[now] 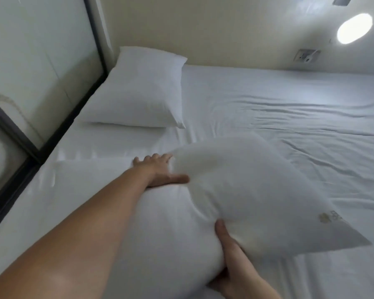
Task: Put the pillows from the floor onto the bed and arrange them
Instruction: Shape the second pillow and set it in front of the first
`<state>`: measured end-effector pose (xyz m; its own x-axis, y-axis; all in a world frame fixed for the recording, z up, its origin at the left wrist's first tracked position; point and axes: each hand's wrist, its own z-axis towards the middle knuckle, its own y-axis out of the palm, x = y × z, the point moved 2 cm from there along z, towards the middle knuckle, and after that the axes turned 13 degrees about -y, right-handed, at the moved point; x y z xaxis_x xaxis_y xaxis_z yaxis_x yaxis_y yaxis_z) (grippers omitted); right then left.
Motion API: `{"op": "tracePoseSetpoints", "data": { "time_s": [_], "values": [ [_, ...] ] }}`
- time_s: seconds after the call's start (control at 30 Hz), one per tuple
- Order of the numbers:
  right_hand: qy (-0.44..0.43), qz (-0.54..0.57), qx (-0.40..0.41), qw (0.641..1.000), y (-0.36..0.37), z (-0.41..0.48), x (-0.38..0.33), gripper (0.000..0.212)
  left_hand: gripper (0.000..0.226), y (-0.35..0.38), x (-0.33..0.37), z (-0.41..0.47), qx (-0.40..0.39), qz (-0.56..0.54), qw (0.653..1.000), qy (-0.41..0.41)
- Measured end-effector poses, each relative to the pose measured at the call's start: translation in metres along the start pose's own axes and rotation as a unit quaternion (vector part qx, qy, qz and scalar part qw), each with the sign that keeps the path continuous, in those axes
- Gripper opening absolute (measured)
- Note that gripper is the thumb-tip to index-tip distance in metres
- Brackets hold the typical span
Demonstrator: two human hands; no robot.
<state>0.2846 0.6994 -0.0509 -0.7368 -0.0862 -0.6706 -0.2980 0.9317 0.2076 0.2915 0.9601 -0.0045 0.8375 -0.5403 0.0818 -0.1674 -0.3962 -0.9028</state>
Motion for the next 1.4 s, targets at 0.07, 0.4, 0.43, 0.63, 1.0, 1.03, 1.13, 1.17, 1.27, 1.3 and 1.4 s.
{"op": "tracePoseSetpoints", "data": {
  "time_s": [0.07, 0.4, 0.43, 0.63, 1.0, 1.03, 1.13, 1.17, 1.27, 1.3, 1.4],
  "values": [
    [-0.045, 0.050, 0.027, 0.997, 0.007, 0.006, -0.001, 0.049, 0.101, 0.009, -0.004, 0.002, 0.013, -0.021, 1.000, -0.007],
    [-0.214, -0.056, 0.105, 0.970, 0.021, -0.011, -0.069, 0.024, 0.043, -0.027, -0.042, -0.035, 0.129, -0.117, 0.984, 0.034],
    [-0.231, -0.088, 0.113, 0.962, 0.022, -0.011, -0.079, 0.025, 0.043, -0.031, -0.051, -0.041, 0.141, -0.132, 0.981, 0.028],
    [-0.346, -0.255, 0.093, 0.898, 0.067, -0.018, -0.134, 0.042, 0.045, -0.054, -0.097, -0.093, 0.257, -0.257, 0.931, -0.031],
    [-0.224, -0.373, -0.033, 0.900, 0.097, 0.006, -0.085, 0.088, 0.056, -0.028, -0.185, -0.122, 0.239, -0.224, 0.912, -0.248],
    [-0.188, -0.389, -0.049, 0.901, 0.092, 0.005, -0.065, 0.099, 0.059, -0.017, -0.204, -0.117, 0.208, -0.213, 0.913, -0.280],
    [-0.123, -0.417, -0.047, 0.899, 0.075, -0.005, -0.023, 0.101, 0.085, 0.033, -0.250, -0.118, 0.057, -0.266, 0.893, -0.358],
    [-0.117, -0.428, -0.038, 0.895, 0.072, -0.005, -0.017, 0.102, 0.097, 0.053, -0.256, -0.121, -0.003, -0.335, 0.871, -0.359],
    [-0.126, -0.450, -0.034, 0.883, 0.080, -0.014, -0.017, 0.100, 0.103, 0.079, -0.254, -0.131, -0.091, -0.521, 0.783, -0.328],
    [-0.139, -0.442, -0.036, 0.885, 0.086, -0.018, -0.021, 0.095, 0.094, 0.076, -0.256, -0.128, -0.076, -0.526, 0.785, -0.319],
    [-0.149, -0.404, -0.058, 0.901, 0.105, -0.027, -0.015, 0.083, 0.072, 0.047, -0.273, -0.131, 0.004, -0.467, 0.827, -0.313]
  ]
}}
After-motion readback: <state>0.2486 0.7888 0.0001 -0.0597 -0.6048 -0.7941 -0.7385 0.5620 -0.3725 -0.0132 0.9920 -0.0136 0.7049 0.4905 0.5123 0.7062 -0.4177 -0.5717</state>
